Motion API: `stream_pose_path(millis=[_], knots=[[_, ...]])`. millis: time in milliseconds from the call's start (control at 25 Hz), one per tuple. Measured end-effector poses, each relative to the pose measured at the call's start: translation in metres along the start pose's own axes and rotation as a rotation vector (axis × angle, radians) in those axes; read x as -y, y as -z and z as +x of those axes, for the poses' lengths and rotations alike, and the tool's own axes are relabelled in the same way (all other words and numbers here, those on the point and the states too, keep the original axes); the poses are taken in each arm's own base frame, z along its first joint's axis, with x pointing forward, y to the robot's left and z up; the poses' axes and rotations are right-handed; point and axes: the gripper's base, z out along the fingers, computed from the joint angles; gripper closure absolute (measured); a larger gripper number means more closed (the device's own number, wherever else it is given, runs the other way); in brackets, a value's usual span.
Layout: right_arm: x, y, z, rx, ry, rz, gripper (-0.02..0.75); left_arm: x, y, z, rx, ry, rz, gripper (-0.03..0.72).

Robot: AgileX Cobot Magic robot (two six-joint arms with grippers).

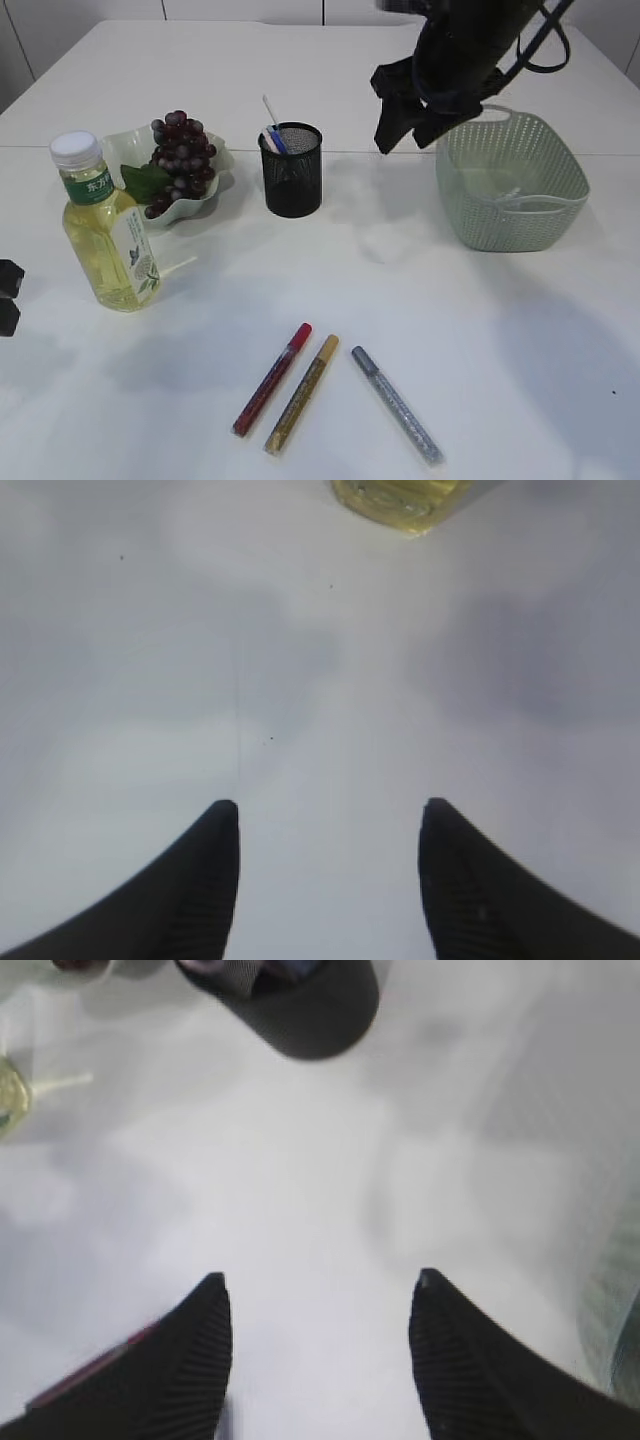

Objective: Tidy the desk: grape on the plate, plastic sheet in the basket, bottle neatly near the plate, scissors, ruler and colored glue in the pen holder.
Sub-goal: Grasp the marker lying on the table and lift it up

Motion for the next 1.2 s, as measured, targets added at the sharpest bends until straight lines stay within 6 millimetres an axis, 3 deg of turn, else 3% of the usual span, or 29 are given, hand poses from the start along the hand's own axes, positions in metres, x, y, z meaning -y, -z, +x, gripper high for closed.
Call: stream_pose_path(millis=[160,360,560,720,840,1200], knots=[[-0.021,0.003,0.027,-0.109,-0.018,0.048,0.289,0.0,0.0,-0.001,0.008,-0.007,-0.004,0.273],[-0.062,-0.001,0.06,-0.221,0.035,0.11,0.289,0.0,0.0,-0.001,0.014,-0.008,-0.003,0.273],[-0.085,-0.039,0.104,-0.395,0.029,0.098,0.289,0.0,0.0,-0.002,0.022,-0.009,0.0,0.273],[-0.088,-0.067,0.134,-0.431,-0.011,0.113,0.292,0.0,0.0,-0.002,0.022,-0.01,-0.002,0.273],[-0.088,-0.074,0.142,-0.429,-0.038,0.121,0.311,0.0,0.0,-0.002,0.023,-0.009,0.0,0.273],[-0.089,-0.076,0.137,-0.358,-0.037,0.118,0.323,0.0,0.0,-0.002,0.023,-0.009,0.0,0.273]])
